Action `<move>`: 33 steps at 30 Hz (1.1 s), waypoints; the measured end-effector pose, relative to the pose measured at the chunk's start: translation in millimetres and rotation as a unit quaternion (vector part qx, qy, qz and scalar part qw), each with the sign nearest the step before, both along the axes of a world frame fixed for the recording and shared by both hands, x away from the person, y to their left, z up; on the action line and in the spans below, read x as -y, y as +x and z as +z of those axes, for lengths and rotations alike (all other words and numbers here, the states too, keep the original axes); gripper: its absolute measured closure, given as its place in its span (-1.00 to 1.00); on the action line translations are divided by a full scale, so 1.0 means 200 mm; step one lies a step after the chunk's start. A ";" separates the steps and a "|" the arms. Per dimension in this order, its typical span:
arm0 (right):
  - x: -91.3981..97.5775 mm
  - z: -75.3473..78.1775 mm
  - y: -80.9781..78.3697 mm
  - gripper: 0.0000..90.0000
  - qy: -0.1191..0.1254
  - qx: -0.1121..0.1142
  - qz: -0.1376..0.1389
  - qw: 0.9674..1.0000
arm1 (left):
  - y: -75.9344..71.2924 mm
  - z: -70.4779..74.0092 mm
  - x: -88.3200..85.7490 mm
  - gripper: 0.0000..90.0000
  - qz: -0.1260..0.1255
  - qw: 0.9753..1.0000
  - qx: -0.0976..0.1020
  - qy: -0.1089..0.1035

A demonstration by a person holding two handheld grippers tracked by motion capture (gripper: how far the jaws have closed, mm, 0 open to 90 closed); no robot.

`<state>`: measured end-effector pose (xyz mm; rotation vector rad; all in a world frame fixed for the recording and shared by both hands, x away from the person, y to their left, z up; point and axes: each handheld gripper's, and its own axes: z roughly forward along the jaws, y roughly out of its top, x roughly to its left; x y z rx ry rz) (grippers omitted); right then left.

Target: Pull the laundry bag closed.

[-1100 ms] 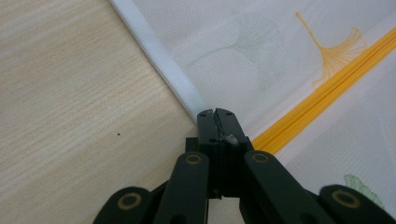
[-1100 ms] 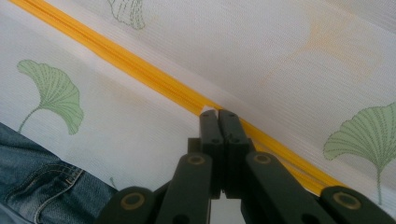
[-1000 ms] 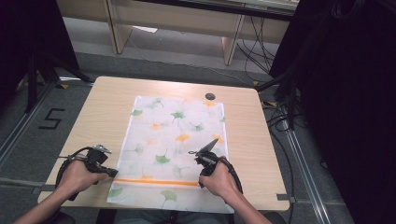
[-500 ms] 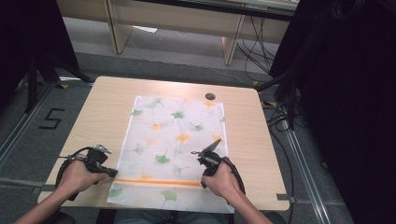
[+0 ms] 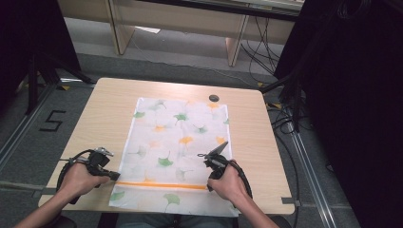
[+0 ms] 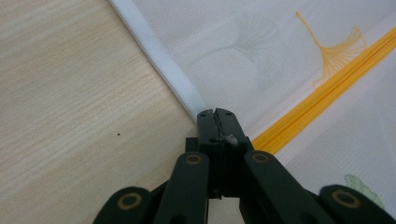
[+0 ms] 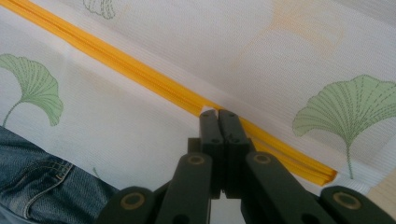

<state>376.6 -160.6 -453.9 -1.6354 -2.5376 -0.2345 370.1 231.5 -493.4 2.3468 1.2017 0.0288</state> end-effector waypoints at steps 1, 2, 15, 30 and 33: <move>0.00 0.00 0.00 1.00 -0.001 0.001 0.001 1.000 | 0.00 0.00 0.00 0.99 -0.002 1.000 0.000 0.000; 0.00 0.00 0.00 1.00 -0.002 -0.001 0.001 1.000 | 0.00 0.00 0.00 0.99 -0.001 1.000 0.000 0.000; 0.03 0.00 0.00 1.00 -0.007 0.004 0.011 1.000 | 0.00 0.00 0.01 0.99 0.011 1.000 0.003 -0.009; 0.04 0.00 0.00 1.00 -0.011 0.000 -0.005 1.000 | 0.00 -0.01 0.02 0.99 0.017 1.000 0.004 -0.013; 0.06 0.01 0.00 1.00 -0.011 -0.010 -0.004 1.000 | 0.00 0.00 0.02 0.99 0.018 1.000 0.003 -0.012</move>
